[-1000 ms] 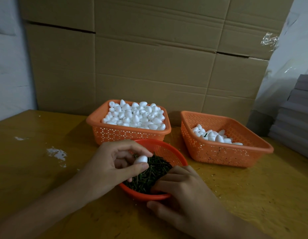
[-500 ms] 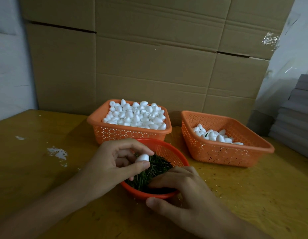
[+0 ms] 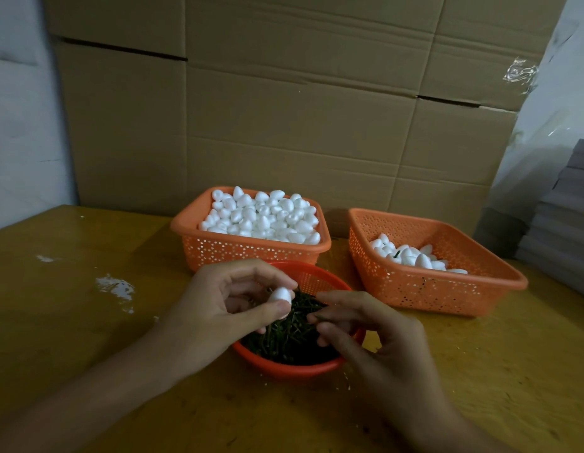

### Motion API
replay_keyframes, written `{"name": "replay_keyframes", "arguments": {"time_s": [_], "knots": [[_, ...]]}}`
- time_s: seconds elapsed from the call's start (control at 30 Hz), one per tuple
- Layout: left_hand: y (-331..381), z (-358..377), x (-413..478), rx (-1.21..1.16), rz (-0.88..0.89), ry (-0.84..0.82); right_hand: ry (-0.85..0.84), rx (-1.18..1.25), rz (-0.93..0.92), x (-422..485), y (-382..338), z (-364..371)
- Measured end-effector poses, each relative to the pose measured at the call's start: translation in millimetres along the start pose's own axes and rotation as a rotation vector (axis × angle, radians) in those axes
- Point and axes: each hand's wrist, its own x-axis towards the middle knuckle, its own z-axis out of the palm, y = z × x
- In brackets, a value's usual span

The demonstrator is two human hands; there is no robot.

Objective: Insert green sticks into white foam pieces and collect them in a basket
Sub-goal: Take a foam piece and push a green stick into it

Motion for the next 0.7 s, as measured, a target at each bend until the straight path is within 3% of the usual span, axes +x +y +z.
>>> {"name": "replay_keyframes", "arguments": {"time_s": [0.23,0.47,0.7], "knots": [[-0.7,-2.8,0.6,-0.008,-0.007,0.050,-0.008,-0.081,-0.022,-1.4,0.5,1.3],[3.9,-2.0,1.1,-0.155,-0.042,0.067,-0.026,0.059,-0.024,-1.4,-3.8,1.8],[5.3,-3.3,2.1,-0.124,-0.032,0.051,-0.066,0.031,-0.045,1.9,-1.5,-0.8]]}}
